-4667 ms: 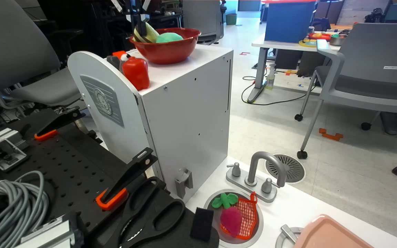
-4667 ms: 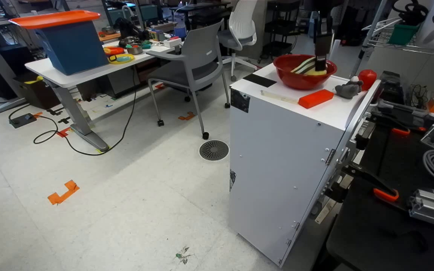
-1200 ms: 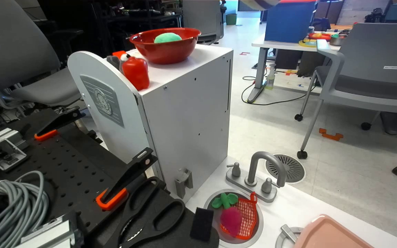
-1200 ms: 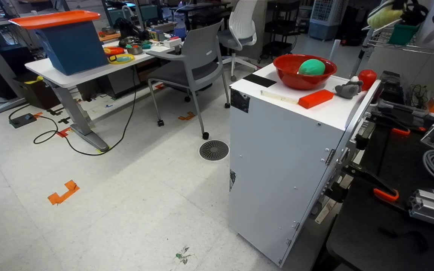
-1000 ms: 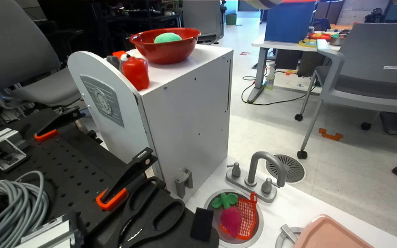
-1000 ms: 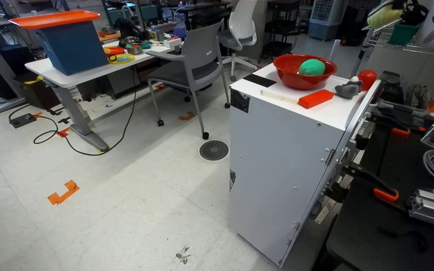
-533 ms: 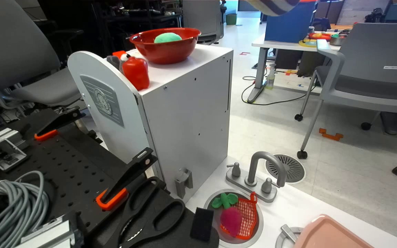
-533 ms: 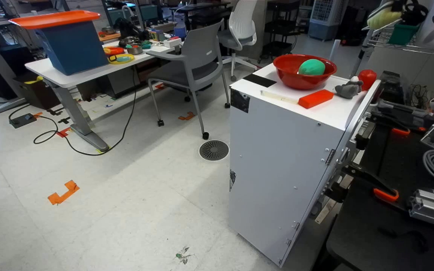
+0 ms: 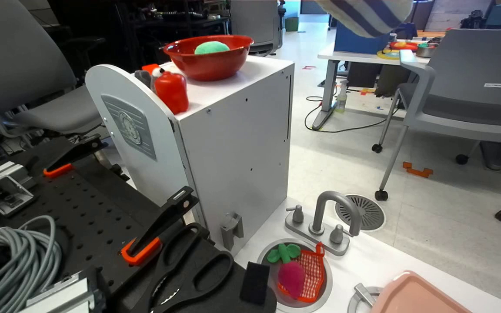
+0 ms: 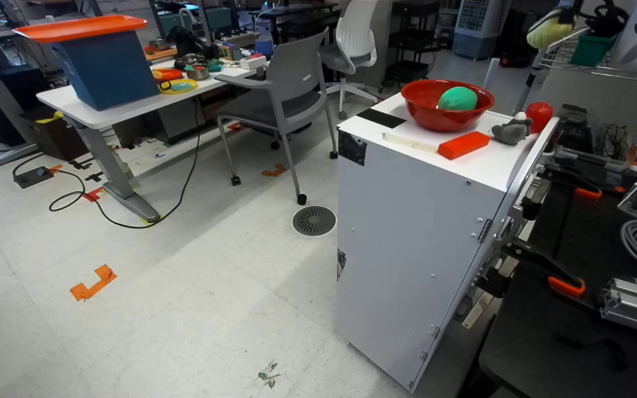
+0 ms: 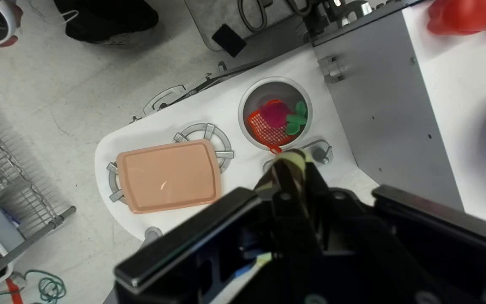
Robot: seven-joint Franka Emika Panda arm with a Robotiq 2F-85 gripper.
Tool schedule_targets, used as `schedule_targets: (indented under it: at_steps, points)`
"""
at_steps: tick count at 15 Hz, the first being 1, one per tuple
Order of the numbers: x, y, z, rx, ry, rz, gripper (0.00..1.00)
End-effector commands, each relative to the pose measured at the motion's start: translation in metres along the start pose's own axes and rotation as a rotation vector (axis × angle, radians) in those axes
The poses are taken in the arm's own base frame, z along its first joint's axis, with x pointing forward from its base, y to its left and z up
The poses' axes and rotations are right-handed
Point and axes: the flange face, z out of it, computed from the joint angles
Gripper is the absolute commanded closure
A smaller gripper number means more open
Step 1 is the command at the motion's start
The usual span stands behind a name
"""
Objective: Pick up the plush toy and drop it in the sink
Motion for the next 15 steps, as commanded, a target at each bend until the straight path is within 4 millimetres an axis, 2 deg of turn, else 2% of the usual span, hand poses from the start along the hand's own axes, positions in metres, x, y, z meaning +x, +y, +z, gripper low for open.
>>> schedule_targets:
  at_steps: [1,6,10,11,12,15]
  points:
    - [0.014,-0.005,-0.008,-0.01,0.036,-0.034,0.98]
    - [0.022,-0.013,-0.019,-0.015,0.113,-0.092,0.98]
    - [0.029,-0.015,-0.016,-0.017,0.15,-0.1,0.98]
    - [0.03,-0.016,-0.016,-0.015,0.156,-0.101,0.78]
    - [0.03,-0.017,-0.016,-0.003,0.161,-0.108,0.63]
    - [0.031,-0.019,-0.015,0.0,0.167,-0.117,0.42]
